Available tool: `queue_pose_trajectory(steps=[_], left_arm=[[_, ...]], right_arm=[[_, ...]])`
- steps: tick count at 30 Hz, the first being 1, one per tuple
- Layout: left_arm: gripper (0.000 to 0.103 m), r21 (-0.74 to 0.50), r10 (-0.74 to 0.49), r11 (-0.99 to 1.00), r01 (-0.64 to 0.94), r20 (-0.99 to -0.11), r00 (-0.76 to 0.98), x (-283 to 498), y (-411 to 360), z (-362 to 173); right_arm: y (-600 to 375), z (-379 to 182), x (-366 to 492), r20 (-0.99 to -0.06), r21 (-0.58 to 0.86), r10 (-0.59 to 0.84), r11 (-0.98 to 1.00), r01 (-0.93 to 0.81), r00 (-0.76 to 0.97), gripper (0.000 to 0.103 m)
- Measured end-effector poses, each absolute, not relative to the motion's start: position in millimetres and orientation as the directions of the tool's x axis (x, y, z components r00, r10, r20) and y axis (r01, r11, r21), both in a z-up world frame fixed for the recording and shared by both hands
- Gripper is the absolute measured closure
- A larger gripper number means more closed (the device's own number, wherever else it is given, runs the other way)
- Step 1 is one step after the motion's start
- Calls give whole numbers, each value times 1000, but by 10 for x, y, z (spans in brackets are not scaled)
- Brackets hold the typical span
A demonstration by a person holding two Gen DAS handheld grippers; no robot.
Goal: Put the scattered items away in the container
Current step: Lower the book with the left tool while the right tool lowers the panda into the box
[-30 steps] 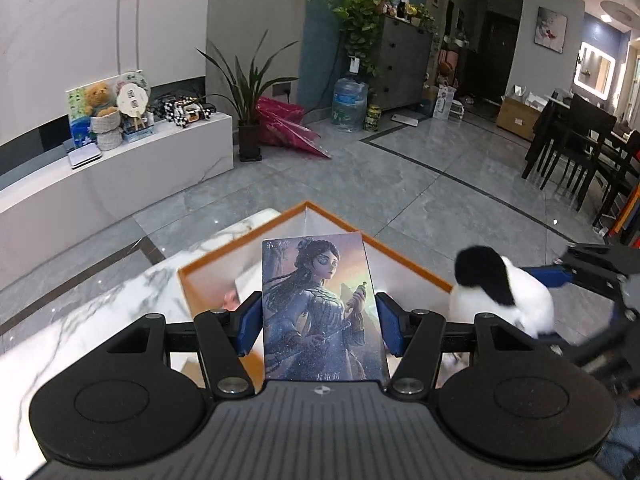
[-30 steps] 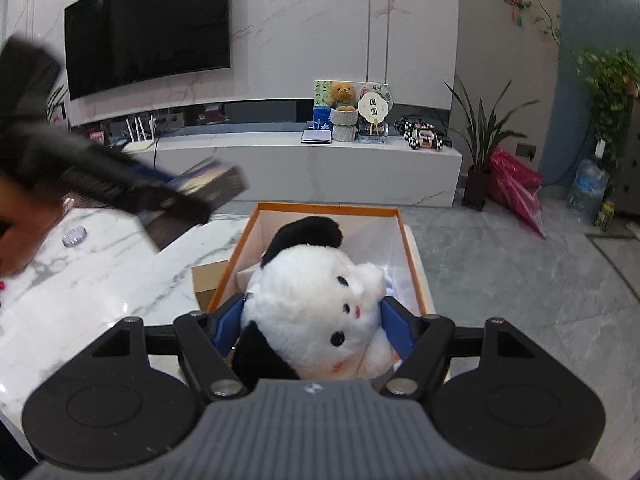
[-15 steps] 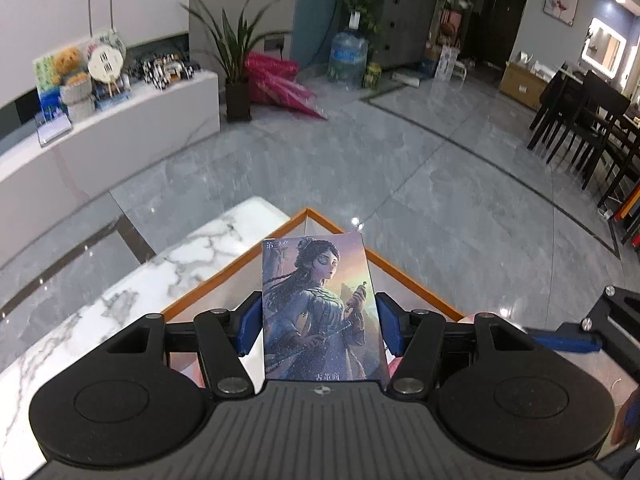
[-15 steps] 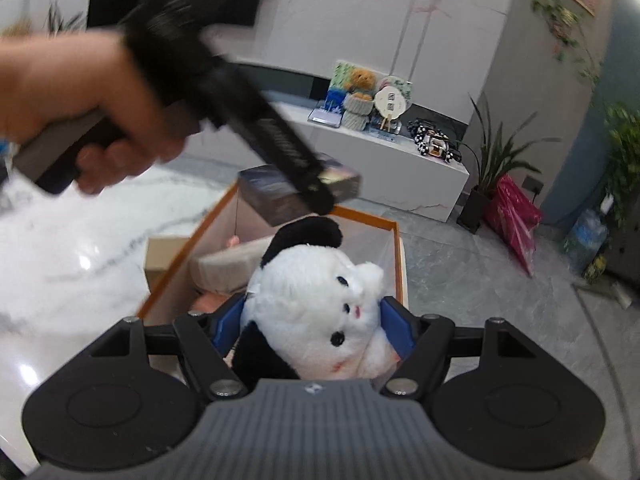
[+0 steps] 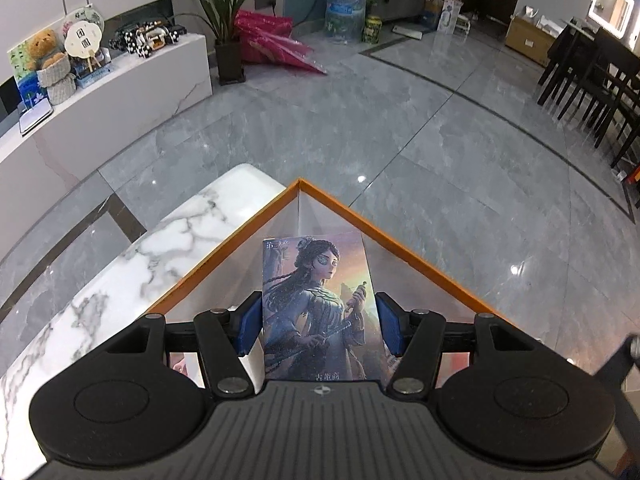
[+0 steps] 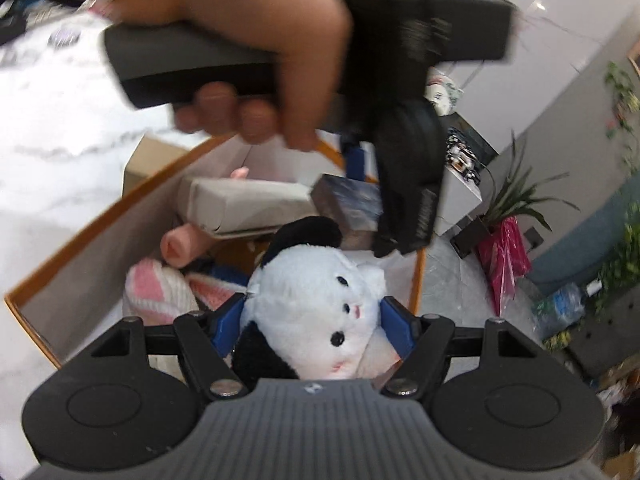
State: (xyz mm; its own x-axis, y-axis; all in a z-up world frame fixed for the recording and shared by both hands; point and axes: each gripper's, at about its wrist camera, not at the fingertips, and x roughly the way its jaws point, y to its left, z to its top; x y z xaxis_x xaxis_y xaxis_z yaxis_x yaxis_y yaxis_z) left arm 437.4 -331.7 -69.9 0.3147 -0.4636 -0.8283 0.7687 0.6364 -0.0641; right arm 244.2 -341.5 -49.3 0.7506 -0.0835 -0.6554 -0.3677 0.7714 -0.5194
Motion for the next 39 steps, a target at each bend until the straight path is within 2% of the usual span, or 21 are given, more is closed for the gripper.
queue_pose_trajectory(steps=[5, 12, 21, 26, 39], left_arm=[[34, -44, -435, 639, 768, -844, 314, 4442, -3366, -772], [34, -32, -412, 644, 765, -856, 311, 4509, -3440, -818], [34, -41, -399, 655, 754, -867, 299, 4571, -3520, -900], [34, -44, -391, 655, 755, -875, 287, 4582, -3539, -927], [34, -31, -411, 659, 751, -852, 325, 4531, -3509, -777]], right_arm=[[-3320, -625, 2554, -654, -600, -108, 677, -426, 749, 29], [-3330, -744, 2645, -663, -638, -135, 617, -461, 736, 28], [-3405, -723, 2753, -669, -643, -150, 609, -465, 728, 28], [-3422, -705, 2780, -656, -658, -160, 599, -456, 737, 23], [-3416, -633, 2777, -639, -679, -168, 580, -449, 750, 23]])
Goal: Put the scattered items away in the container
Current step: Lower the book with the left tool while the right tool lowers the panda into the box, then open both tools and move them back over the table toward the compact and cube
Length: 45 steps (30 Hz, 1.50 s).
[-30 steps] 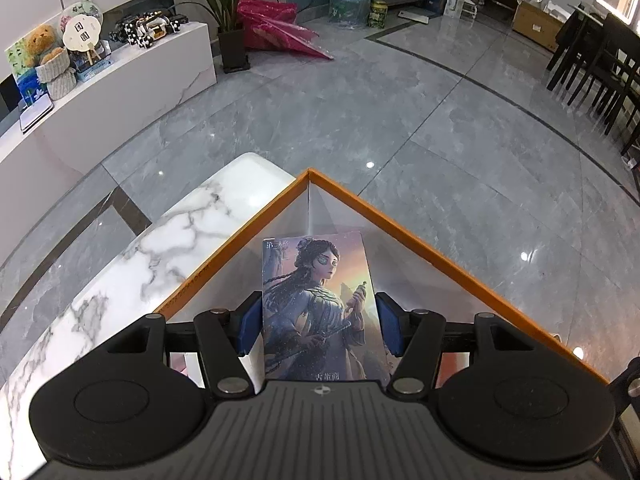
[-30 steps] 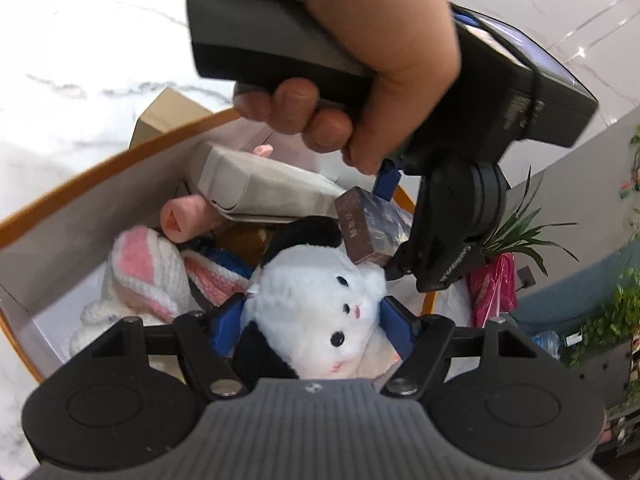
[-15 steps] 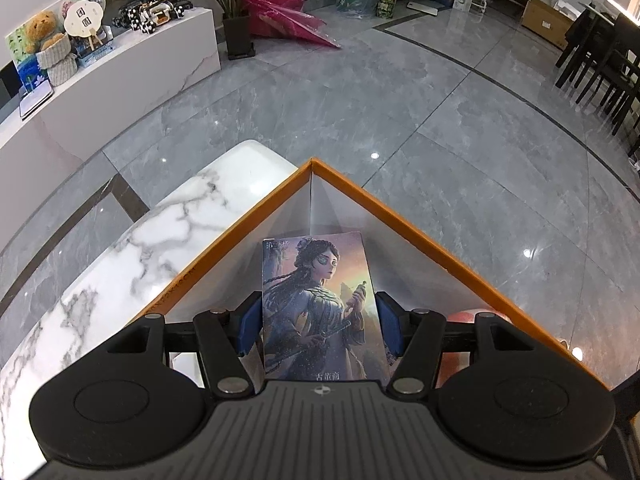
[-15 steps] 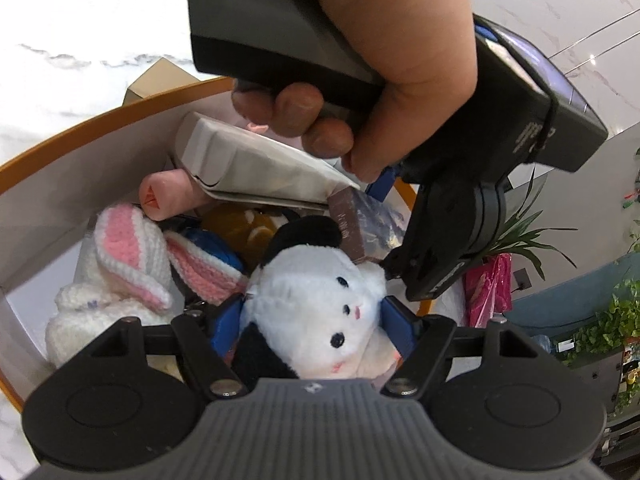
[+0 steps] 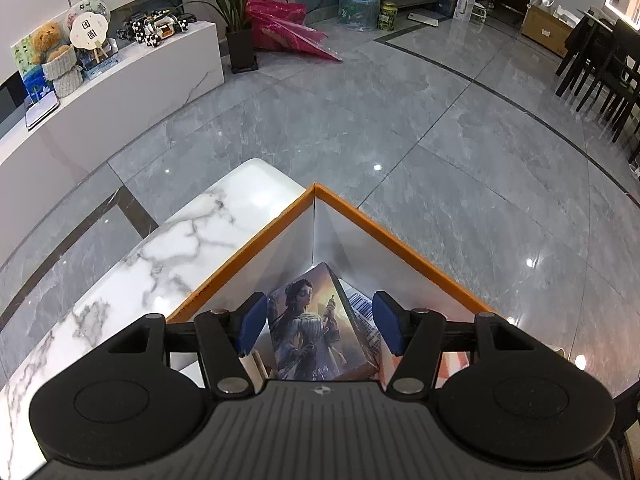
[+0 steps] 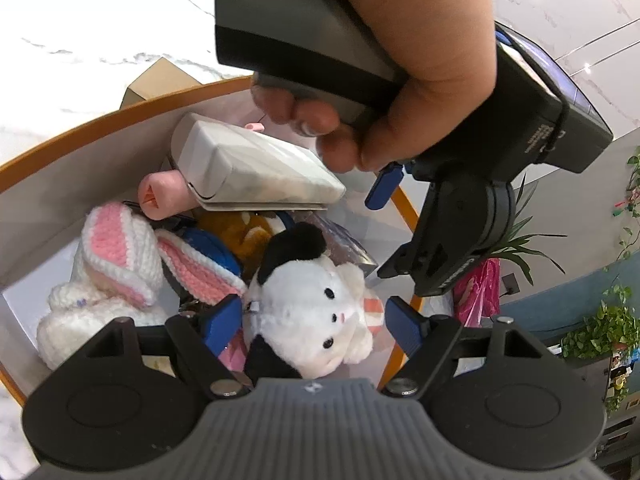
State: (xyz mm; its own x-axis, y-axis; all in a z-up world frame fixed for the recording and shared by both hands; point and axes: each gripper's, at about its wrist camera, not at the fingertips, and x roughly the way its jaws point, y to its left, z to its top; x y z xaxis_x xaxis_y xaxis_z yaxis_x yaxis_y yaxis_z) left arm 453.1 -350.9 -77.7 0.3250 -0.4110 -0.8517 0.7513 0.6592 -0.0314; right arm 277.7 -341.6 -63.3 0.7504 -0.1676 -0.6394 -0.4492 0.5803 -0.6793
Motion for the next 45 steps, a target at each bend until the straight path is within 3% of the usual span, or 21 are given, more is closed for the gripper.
queue_pose_trajectory(steps=[20, 45], left_arm=[[34, -14, -424, 654, 757, -835, 351, 4438, -3394, -513], [34, 6, -519, 695, 719, -688, 507, 3946, -2339, 636]], right_arm=[[-3267, -519, 2609, -611, -693, -166, 585, -421, 774, 23], [-2980, 243, 2299, -498, -728, -200, 626, -281, 844, 23]])
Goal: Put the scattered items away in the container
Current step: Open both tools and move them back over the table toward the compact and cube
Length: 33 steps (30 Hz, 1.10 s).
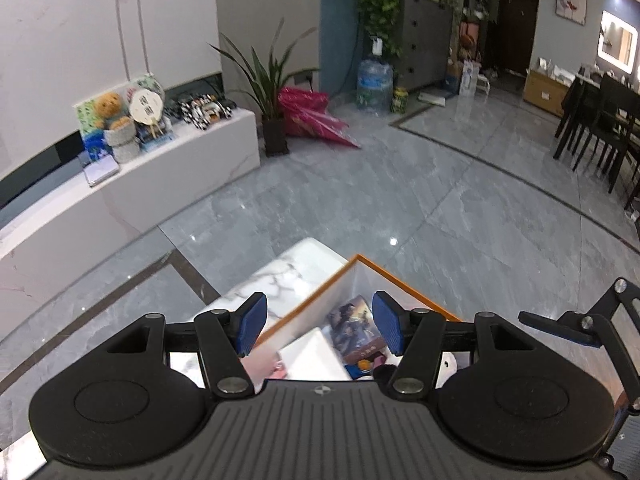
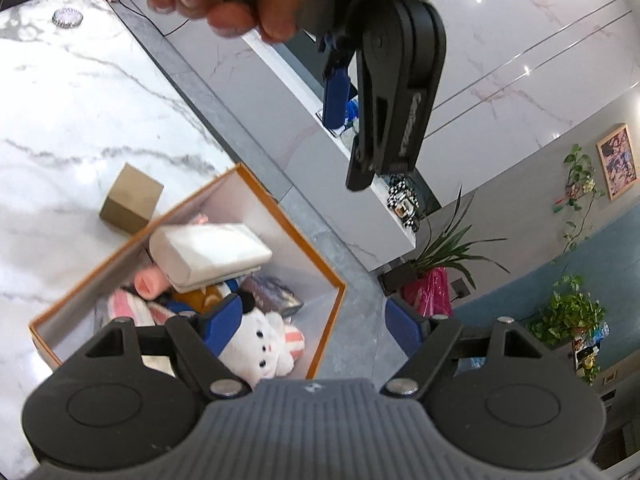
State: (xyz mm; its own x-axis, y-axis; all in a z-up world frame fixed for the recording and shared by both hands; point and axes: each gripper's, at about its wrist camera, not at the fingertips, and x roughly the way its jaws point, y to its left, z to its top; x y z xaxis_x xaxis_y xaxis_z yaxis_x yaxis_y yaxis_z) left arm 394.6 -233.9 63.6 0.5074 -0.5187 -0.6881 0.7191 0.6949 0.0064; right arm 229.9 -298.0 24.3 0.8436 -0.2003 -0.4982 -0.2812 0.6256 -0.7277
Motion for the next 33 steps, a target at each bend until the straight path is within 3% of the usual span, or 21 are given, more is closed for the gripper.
queue_pose_trajectory(steps=[7, 12, 17, 23, 27, 33], left_arm=[[30, -50, -585, 715, 697, -589, 558, 3586, -1530, 674], [28, -64, -579, 728, 682, -589, 563, 3345, -835, 295], [28, -97, -526, 789, 607, -618, 585, 3337, -128, -76], [28, -124, -456, 861, 493, -616, 642, 3531, 422, -138], [21, -58, -387, 894, 444, -599, 701, 3567, 675, -95], [21, -13, -264, 944, 329, -628, 732, 3740, 1083, -248]], right_arm=[[-2765, 323, 2354, -431, -668, -159, 718, -196, 888, 19], [-2560, 183, 2483, -409, -551, -103, 820, -156, 907, 18], [-2260, -11, 2687, -409, -492, -60, 855, -164, 911, 18], [-2026, -48, 3040, -409, -401, -16, 901, -164, 913, 18], [-1895, -63, 3244, -415, -366, 11, 914, -178, 910, 16], [-1807, -243, 3498, -493, -291, 71, 926, -241, 867, 16]])
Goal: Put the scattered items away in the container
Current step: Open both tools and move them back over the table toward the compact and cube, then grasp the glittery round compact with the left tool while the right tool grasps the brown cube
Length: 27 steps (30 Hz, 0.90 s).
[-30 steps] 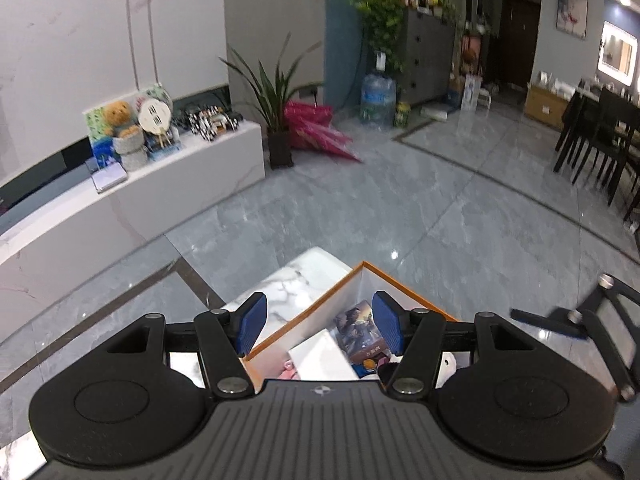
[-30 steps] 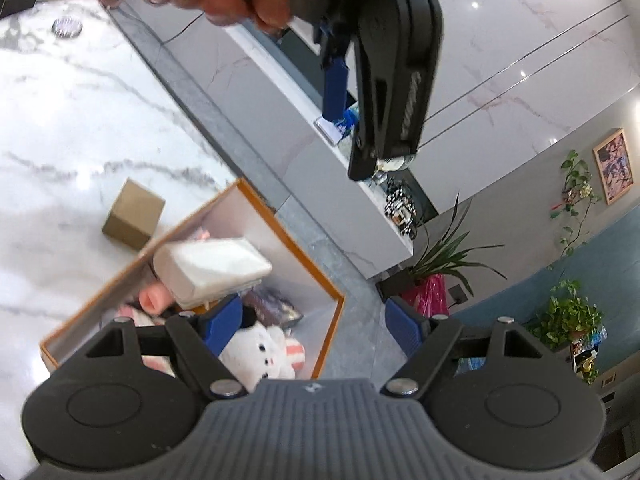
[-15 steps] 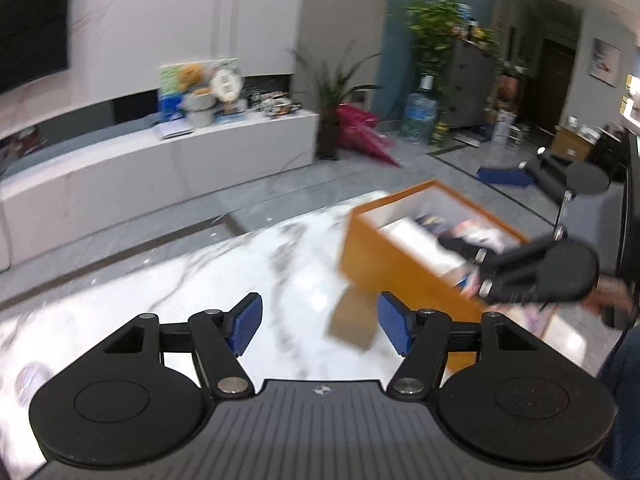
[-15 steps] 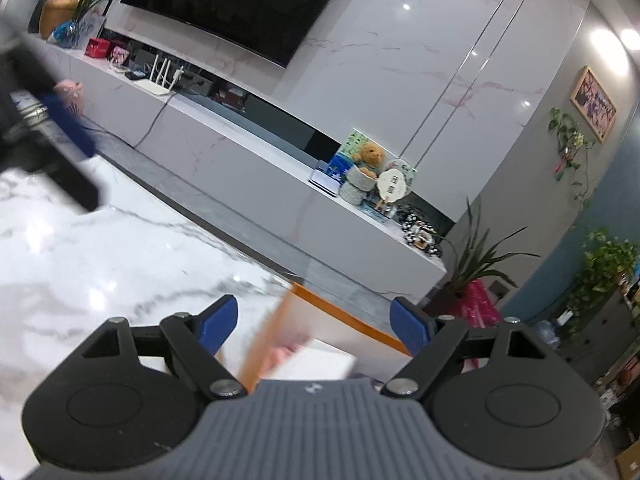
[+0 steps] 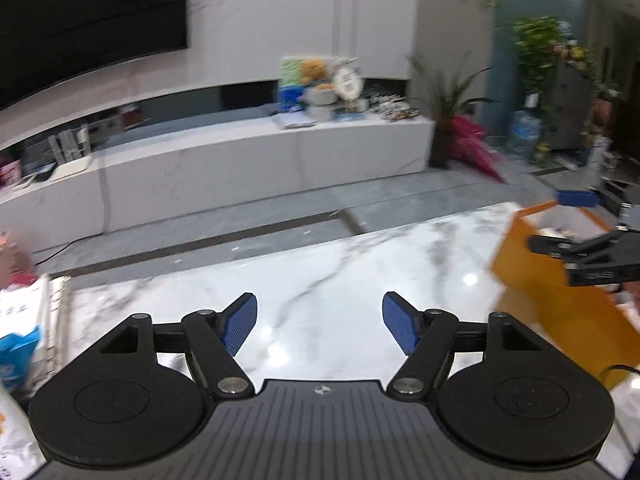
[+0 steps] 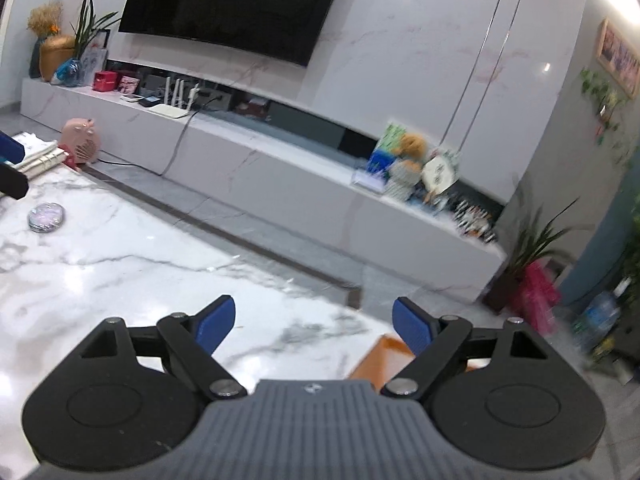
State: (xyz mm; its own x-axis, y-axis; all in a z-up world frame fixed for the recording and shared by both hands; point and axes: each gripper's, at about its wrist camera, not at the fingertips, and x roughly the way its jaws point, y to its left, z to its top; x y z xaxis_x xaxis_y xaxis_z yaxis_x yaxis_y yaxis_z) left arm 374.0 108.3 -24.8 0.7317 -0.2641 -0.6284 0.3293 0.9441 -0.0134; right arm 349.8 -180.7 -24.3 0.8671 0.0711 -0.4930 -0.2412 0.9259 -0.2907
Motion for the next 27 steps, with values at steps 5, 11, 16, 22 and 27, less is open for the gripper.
queue_pose_trajectory(steps=[5, 11, 16, 22, 27], left_arm=[[21, -2, -181, 971, 240, -664, 726, 3913, 1409, -466], [21, 26, -63, 993, 113, -697, 714, 4146, 1815, -834], [21, 2, 4, 1000, -3, -715, 699, 4263, 2092, -1096], [21, 11, 27, 1000, -27, -718, 696, 4348, 2079, -1218], [19, 18, 57, 998, -64, -729, 682, 4491, 2158, -1377]], right_arm=[[-1801, -505, 3578, -571, -230, 80, 940, -253, 817, 15], [-1740, -816, 3572, -662, -156, 84, 957, -247, 745, 12], [-1660, -989, 3613, -690, -145, 89, 955, -258, 718, 11], [-1664, -1080, 3686, -706, -118, 81, 966, -230, 704, 10], [-1711, -1149, 3714, -723, -101, 79, 971, -219, 686, 10]])
